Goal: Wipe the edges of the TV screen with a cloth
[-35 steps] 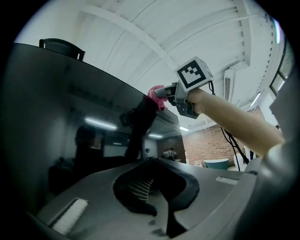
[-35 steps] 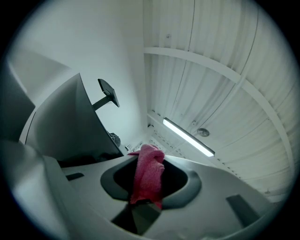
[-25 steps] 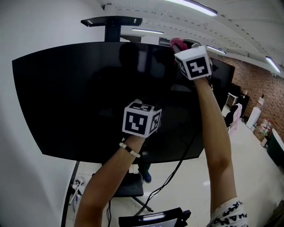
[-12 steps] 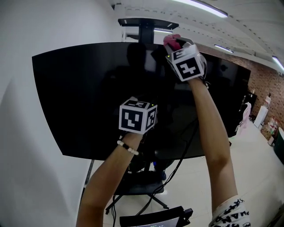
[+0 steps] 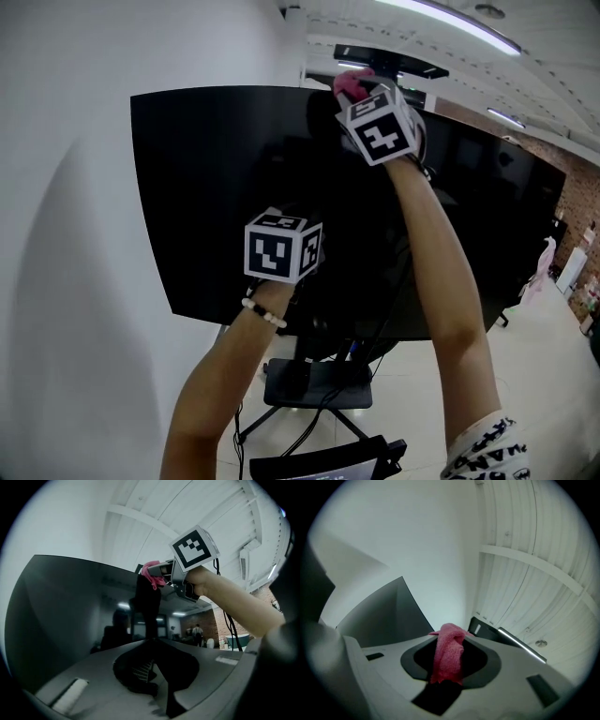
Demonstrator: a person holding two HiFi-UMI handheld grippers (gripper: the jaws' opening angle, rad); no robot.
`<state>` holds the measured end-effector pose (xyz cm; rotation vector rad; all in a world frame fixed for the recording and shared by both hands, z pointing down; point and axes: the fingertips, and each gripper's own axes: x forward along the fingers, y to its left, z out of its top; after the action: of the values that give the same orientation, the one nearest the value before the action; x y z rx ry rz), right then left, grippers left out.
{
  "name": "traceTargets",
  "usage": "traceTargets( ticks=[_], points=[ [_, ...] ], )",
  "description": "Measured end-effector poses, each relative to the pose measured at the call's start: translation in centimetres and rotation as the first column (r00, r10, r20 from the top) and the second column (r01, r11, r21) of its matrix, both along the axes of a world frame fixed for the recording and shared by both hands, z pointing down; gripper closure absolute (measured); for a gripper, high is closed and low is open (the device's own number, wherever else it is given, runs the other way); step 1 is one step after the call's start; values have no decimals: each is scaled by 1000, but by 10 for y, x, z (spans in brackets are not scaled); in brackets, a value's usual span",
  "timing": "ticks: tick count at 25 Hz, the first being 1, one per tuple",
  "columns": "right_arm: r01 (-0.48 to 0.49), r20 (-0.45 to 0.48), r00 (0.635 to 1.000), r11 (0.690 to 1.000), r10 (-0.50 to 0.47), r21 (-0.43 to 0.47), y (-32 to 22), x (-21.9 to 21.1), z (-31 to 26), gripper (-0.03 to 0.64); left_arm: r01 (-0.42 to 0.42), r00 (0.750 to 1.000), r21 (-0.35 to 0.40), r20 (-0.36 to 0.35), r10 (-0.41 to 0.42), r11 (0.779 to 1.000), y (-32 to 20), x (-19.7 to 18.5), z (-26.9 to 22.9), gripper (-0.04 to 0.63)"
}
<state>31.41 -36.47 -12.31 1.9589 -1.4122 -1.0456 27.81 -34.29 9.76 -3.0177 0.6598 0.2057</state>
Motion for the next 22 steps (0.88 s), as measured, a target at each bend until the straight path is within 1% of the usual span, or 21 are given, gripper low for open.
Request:
traceTargets(
  ticks=[3, 6, 8, 12, 15, 19, 22],
  points=[
    [21, -6, 1000, 1000, -21, -12, -14, -57, 7, 491, 44, 999, -15, -6, -44, 999, -11, -57, 11, 606],
    [78, -21, 997, 997, -79, -14, -24, -128, 16, 491, 99, 995, -24, -9, -99, 995, -16, -120, 24, 607],
    [110, -29, 993, 994, -110, -27, -41, -163, 19, 491, 139, 990, -29, -8, -139, 990, -28, -149, 29, 607],
    [155, -64, 985, 986, -159, -61, -86, -217, 26, 491, 209, 977, -49, -19, -210, 977, -57, -193, 36, 606],
    [173, -83, 980, 982, -179, -75, -111, -254, 28, 490, 260, 965, -50, -23, -262, 964, -73, -228, 40, 606],
    [192, -82, 976, 976, -201, -100, -141, -284, 29, 491, 316, 947, -55, -35, -318, 947, -92, -264, 41, 606],
    [206, -84, 973, 971, -217, -123, -160, -303, 34, 489, 348, 935, -61, -41, -351, 935, -104, -284, 42, 606]
  ],
)
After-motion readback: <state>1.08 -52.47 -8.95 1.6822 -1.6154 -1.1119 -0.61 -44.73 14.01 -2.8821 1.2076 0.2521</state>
